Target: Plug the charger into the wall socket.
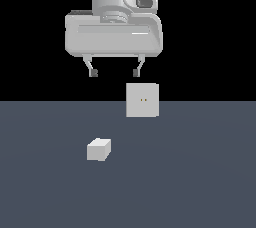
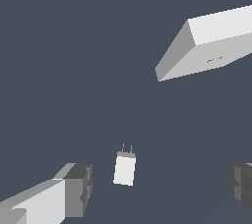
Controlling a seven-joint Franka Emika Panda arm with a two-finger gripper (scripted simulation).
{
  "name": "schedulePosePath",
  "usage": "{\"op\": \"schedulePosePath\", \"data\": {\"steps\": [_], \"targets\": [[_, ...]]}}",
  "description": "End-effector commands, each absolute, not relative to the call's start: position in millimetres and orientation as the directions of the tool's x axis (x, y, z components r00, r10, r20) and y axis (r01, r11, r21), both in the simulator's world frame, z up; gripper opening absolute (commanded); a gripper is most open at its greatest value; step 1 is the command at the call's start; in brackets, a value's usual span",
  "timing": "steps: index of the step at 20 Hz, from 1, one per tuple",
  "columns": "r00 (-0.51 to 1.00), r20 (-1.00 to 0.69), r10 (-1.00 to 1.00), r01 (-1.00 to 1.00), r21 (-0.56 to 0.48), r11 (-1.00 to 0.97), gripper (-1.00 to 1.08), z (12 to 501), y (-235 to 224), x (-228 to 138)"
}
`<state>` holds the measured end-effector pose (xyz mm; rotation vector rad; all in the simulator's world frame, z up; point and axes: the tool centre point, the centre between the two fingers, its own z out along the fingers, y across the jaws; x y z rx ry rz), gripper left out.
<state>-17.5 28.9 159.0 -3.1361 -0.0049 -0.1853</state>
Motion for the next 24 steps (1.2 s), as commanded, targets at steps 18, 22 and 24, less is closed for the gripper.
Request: {"op": "schedulePosePath", "data": {"steps": [18, 22, 24], "targets": [[0.951, 0.297, -0.089, -0.093, -0.001, -0.996, 1.00, 89.9, 45.1, -59.6], [0.941, 0.324, -0.102, -0.108, 0.000, -0.994, 1.00, 78.5, 47.4, -63.8], [0.936, 0.335, -0.107, -0.114, 0.000, -0.994, 1.00, 73.9, 48.3, -65.3]]}}
